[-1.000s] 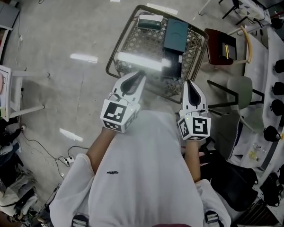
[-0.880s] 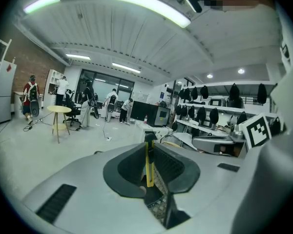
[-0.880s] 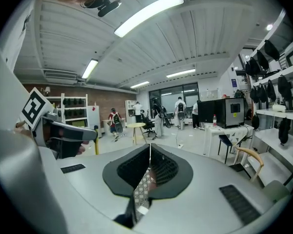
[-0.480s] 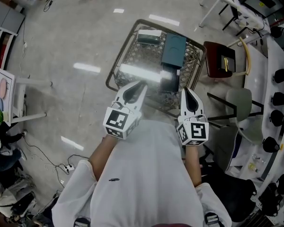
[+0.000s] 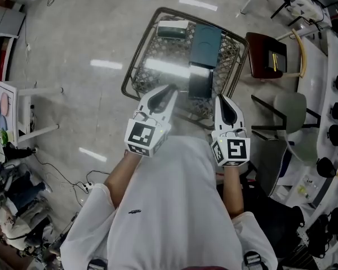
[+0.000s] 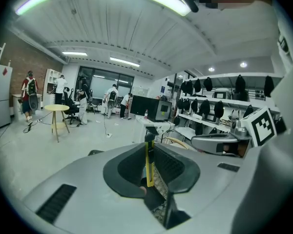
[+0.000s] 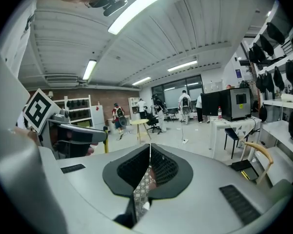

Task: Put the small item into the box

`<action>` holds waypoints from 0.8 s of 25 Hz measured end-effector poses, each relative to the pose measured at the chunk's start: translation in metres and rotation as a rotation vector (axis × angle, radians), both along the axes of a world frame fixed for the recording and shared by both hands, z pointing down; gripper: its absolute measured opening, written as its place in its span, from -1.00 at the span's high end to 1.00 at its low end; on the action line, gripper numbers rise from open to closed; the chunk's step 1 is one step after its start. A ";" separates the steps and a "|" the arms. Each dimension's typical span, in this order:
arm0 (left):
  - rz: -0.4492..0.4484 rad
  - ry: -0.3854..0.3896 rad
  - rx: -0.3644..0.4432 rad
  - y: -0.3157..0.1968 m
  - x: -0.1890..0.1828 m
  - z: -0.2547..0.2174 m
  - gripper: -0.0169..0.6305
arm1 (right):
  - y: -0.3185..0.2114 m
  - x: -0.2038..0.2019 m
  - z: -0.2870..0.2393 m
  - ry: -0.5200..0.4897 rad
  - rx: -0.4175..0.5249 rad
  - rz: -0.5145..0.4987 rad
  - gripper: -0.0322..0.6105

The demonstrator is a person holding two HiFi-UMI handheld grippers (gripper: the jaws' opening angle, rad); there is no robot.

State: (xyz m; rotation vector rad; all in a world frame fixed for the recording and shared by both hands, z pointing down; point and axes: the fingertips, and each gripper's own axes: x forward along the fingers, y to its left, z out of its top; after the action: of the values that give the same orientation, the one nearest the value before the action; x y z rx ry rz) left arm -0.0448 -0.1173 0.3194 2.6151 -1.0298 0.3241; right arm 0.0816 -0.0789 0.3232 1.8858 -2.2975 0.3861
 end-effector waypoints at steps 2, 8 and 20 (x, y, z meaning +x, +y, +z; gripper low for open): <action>0.005 -0.005 -0.018 -0.005 0.010 0.010 0.80 | -0.006 0.007 0.009 -0.001 -0.017 -0.001 0.89; -0.006 -0.056 -0.022 -0.018 0.033 0.040 0.80 | -0.018 0.027 0.030 -0.011 -0.057 -0.004 0.89; 0.144 -0.217 -0.011 -0.023 0.080 0.128 0.80 | -0.032 0.040 0.082 -0.004 -0.135 -0.035 0.89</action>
State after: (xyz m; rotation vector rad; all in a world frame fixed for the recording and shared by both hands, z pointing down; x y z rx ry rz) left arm 0.0353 -0.1402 0.4477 2.6949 -0.9016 0.6573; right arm 0.1212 -0.1111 0.4055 1.7801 -2.2421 0.5269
